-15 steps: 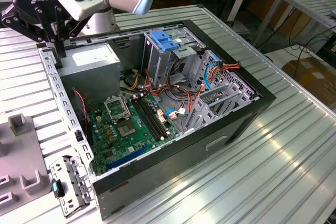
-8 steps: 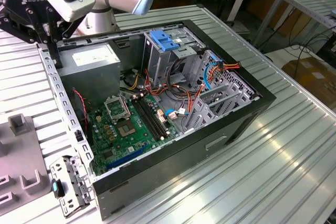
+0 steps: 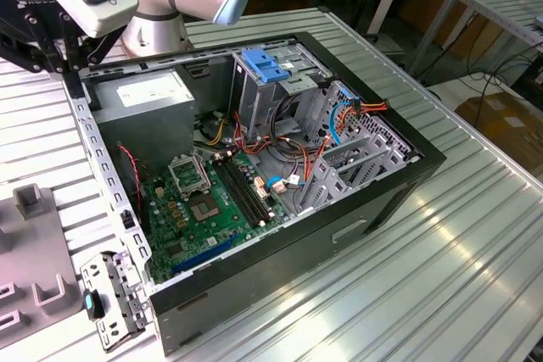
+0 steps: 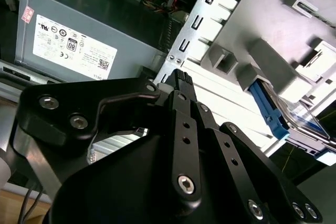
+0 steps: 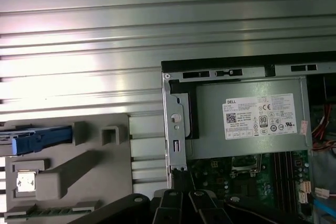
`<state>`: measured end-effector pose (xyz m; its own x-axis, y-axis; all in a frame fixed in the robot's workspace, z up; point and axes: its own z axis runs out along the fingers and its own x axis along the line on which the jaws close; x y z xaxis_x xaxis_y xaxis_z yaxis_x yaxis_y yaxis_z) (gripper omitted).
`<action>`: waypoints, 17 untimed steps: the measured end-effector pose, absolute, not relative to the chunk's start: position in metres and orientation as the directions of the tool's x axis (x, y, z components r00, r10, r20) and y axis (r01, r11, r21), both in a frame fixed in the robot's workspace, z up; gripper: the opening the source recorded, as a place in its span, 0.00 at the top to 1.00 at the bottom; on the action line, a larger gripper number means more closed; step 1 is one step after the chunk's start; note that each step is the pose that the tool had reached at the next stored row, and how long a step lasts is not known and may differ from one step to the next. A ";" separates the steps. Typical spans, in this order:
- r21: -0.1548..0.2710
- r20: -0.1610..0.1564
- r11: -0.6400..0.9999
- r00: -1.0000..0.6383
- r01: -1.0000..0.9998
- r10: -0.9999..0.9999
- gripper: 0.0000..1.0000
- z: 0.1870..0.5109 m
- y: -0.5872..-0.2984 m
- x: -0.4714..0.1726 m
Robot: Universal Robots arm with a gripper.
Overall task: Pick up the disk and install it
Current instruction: 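Reach for the disk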
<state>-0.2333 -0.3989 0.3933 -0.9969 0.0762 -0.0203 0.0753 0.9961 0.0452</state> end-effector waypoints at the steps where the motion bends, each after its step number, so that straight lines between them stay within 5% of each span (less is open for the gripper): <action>1: 0.045 -0.020 0.996 -0.997 0.075 0.076 0.89 0.393 -0.399 -0.234; 17: 0.045 -0.019 0.996 -0.997 0.075 0.076 0.89 0.393 -0.399 -0.258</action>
<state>-0.2584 -0.3990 0.3932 -0.9969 0.0762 -0.0186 0.0753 0.9961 0.0451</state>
